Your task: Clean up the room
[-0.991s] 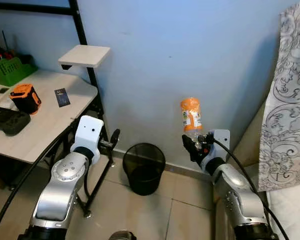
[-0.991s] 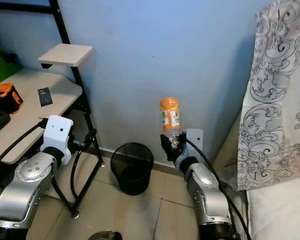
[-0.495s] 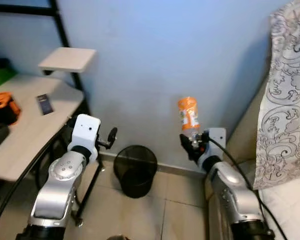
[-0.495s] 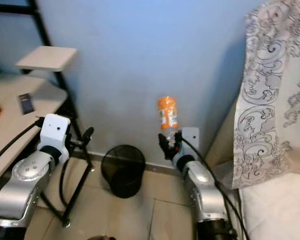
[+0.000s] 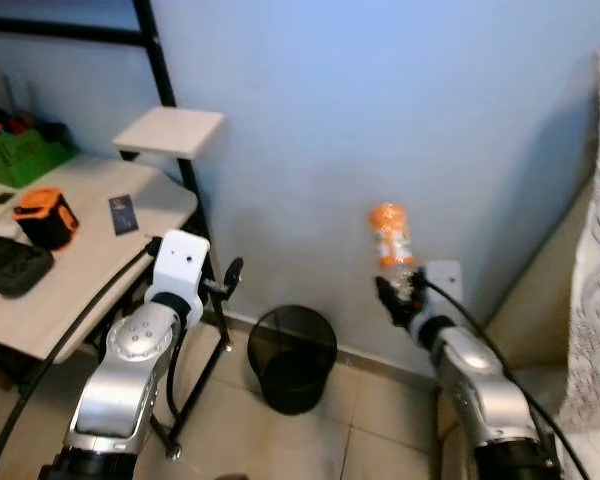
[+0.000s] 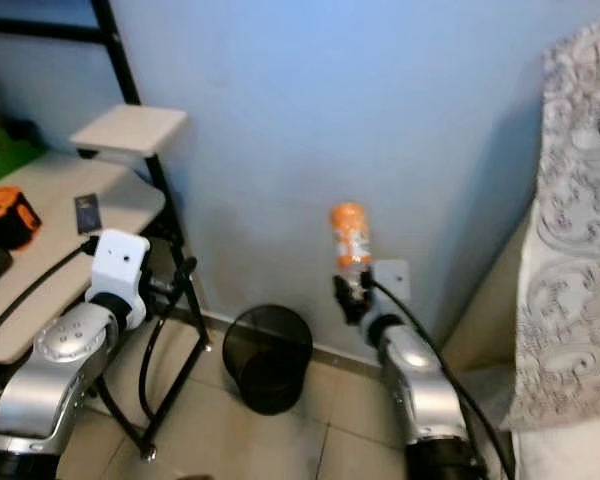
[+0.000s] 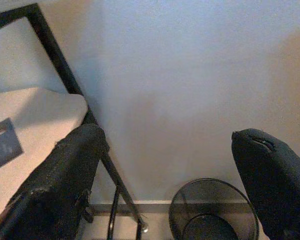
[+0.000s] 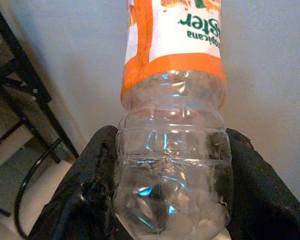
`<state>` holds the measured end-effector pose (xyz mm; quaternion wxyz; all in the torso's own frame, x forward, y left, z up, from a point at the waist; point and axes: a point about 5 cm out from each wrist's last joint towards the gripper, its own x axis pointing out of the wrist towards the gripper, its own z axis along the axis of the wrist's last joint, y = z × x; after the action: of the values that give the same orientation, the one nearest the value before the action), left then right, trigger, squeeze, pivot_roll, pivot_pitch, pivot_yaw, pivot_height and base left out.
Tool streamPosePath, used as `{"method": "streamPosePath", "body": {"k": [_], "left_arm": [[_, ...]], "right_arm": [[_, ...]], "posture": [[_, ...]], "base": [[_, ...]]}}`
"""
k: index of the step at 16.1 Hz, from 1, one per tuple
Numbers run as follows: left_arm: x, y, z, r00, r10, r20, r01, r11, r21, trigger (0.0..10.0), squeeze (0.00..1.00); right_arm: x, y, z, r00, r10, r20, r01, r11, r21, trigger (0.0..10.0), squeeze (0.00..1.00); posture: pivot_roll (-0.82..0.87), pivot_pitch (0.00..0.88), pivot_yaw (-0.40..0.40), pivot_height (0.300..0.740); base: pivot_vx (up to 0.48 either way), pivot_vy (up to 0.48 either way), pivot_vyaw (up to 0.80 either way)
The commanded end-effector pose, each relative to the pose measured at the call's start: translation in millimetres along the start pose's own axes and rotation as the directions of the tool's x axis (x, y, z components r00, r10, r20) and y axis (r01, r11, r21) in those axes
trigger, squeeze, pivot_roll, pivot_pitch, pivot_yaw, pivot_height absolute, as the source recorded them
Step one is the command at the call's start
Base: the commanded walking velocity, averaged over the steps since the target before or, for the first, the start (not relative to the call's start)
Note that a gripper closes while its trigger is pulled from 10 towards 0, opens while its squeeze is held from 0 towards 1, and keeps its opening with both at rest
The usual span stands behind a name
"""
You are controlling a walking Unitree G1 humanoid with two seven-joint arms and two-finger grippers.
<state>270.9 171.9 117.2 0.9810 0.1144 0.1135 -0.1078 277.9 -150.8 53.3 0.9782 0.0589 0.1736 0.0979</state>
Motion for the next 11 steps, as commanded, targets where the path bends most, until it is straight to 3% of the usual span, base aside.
{"method": "streamPosePath", "body": {"k": [1, 11], "left_arm": [[-1.3, 7.2, 3.8, 1.0, 0.019, 0.014, -0.02, 1.0, 0.015, 10.0, 0.0], [-1.7, 5.9, 3.6, 1.0, 0.001, 0.016, -0.001, 1.0, 0.023, 10.0, 0.0]], "right_arm": [[4.2, 11.7, 4.7, 0.999, 0.039, 0.017, -0.039, 0.999, -0.008, 10.0, 0.0], [2.3, 10.6, 2.4, 0.999, 0.045, 0.011, -0.044, 0.999, -0.024, 10.0, 0.0]], "posture": [[-0.01, 0.0, -0.003, 0.74], [0.0, 0.0, -0.011, 0.74]], "base": [[0.334, 0.0, 0.0], [0.333, 0.0, 0.0]]}}
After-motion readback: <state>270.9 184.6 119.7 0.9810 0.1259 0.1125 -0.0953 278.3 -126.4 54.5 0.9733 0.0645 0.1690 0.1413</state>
